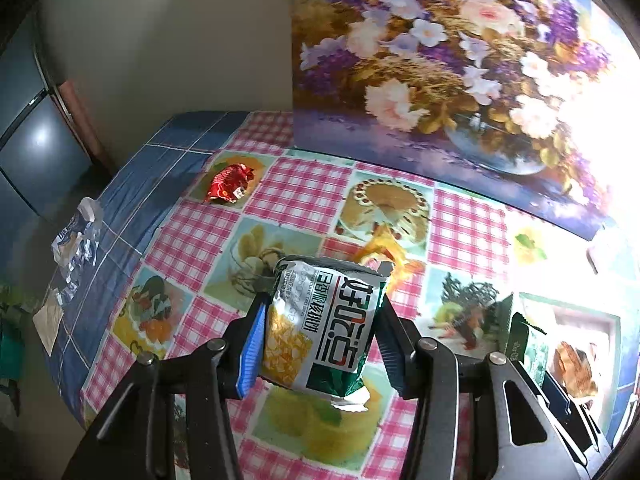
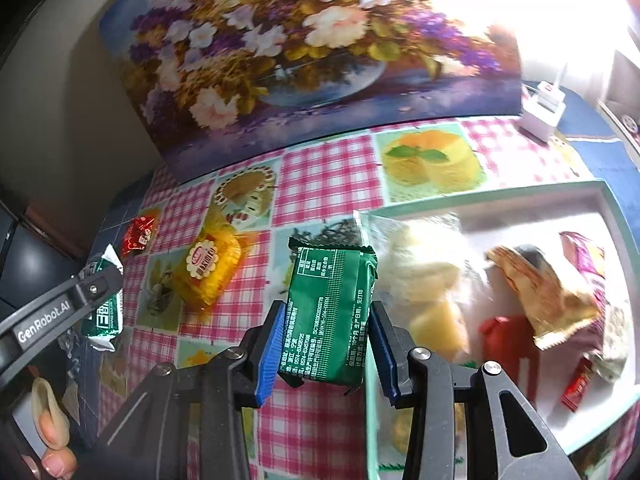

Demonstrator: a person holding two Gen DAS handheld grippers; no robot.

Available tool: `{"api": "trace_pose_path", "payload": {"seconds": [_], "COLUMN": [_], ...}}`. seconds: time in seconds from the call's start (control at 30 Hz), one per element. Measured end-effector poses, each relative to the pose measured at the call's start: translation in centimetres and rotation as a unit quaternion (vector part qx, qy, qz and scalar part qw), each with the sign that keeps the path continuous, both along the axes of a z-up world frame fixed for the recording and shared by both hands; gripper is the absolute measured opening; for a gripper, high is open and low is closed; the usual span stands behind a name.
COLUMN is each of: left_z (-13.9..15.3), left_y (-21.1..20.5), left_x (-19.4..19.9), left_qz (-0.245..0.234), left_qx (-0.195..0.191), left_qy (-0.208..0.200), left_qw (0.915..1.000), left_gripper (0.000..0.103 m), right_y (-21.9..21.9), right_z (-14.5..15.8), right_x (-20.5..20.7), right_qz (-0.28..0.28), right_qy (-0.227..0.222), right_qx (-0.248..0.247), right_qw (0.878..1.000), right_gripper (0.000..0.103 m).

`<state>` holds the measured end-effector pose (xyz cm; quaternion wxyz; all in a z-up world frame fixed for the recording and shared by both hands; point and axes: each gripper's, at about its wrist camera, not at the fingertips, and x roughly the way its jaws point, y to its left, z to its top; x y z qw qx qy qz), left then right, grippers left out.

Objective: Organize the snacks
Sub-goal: 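Carry the green pack with the right gripper while the left carries the corn bag to the tray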

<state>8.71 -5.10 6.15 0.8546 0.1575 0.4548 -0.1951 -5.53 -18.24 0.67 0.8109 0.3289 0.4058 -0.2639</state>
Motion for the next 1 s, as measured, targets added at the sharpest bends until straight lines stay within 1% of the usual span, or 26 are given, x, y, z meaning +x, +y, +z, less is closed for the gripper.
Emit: {"api": "trace_pose_path", "payload": {"seconds": [0.17, 0.27, 0.37, 0.53, 0.7, 0.87, 1.0], "left_z": [0.0, 0.0, -0.1, -0.3, -0.9, -1.4, -1.8], "left_y": [-0.6, -1.3, -2.0, -3.2, -5.0, -6.8, -8.2], "left_x": [-2.4, -4.1, -5.1, -7.1, -9.4, -11.8, -14.0], "left_qz": [-0.022, -0.044, -0.062, -0.090, -0.128, -0.164, -0.194], "left_qx": [-0.001, -0.004, -0.013, -0.019, -0.027, -0.021, -0.016], "left_qy": [-0.001, 0.001, 0.013, 0.025, 0.054, 0.063, 0.070], "left_qw": [0.9998, 0.9990, 0.9979, 0.9955, 0.9899, 0.9841, 0.9784], "left_gripper": [0.052, 0.052, 0.052, 0.052, 0.052, 0.052, 0.053], "right_y": [-0.3, -0.8, -1.4, -3.2, -4.9, -6.8, -7.7], "right_z": [1.0, 1.8, 2.4, 2.7, 2.8, 2.9, 3.0], "right_x": [-2.6, -4.3, -6.0, -9.4, -12.5, -15.6, -17.6], "right_qz": [-0.018, -0.034, -0.050, -0.090, -0.137, -0.184, -0.209], "right_qy": [-0.012, -0.020, -0.018, -0.021, -0.020, -0.014, -0.014], "right_qx": [-0.002, -0.007, -0.018, -0.013, -0.011, -0.017, -0.020], "right_qw": [1.000, 0.999, 0.998, 0.996, 0.990, 0.983, 0.978], "right_gripper": [0.044, 0.044, 0.044, 0.044, 0.044, 0.044, 0.044]}}
